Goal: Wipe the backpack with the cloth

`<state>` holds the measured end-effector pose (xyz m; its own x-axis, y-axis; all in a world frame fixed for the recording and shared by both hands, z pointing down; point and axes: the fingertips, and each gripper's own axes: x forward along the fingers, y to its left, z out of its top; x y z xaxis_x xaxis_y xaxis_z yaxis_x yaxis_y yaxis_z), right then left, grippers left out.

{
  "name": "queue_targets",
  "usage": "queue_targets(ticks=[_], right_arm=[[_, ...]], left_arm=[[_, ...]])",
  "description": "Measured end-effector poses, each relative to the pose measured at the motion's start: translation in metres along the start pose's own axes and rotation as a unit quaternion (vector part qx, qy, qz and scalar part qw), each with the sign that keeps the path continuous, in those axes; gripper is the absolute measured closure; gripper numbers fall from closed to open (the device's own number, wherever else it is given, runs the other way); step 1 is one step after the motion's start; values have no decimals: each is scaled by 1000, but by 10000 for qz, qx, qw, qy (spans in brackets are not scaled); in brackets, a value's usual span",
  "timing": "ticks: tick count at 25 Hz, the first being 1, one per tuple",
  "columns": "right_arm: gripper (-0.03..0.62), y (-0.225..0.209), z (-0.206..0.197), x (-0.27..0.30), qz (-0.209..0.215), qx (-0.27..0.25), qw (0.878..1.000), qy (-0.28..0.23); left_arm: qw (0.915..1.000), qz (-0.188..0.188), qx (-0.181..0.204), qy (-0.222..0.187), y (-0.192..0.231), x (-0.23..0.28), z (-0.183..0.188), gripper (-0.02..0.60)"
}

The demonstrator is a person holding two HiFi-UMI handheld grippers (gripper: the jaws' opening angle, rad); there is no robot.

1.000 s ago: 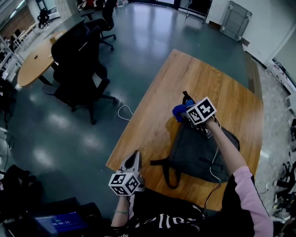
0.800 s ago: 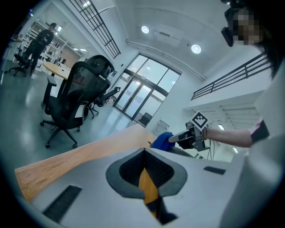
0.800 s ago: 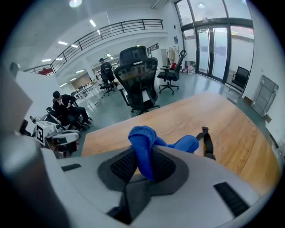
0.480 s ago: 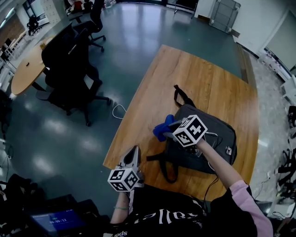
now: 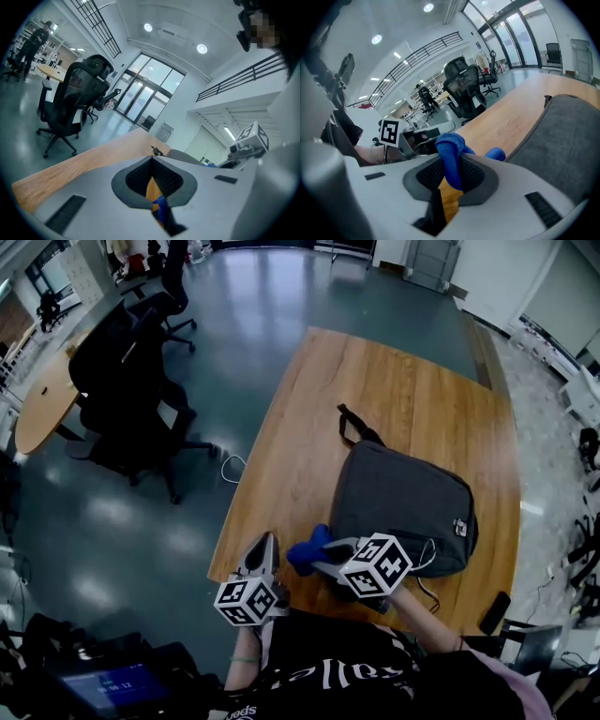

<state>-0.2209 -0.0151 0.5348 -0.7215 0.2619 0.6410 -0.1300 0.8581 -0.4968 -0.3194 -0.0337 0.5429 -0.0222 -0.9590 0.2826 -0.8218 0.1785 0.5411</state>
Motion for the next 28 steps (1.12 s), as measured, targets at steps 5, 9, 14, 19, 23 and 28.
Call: queue_targets(ticks=[5,9,14,19,23,28], right_arm=[[528,-2,-4,-14,-78,427,9981,-426],[528,-20,37,-55,-221,536,9910,-1209],[527,-87,100,-113,-968,366,9755,-1942],[528,-170,153,-157,-2184,-119,9538,-2059],[528,-225,176,-159,-2800,-417,9435,-1720],[528,-241,159,-141,-2842,-413,9501,-1219]], left_arm=[[9996,-228,140,131,-15,7,-4,583],[9987,-373,229,249,-25,9,-6,583],[9976,-535,318,290,-35,14,-6,583],[9960,-687,399,398,-45,15,-10,583],[9948,-762,480,466,-50,16,-13,583],[9952,-726,472,455,-48,15,-11,583]])
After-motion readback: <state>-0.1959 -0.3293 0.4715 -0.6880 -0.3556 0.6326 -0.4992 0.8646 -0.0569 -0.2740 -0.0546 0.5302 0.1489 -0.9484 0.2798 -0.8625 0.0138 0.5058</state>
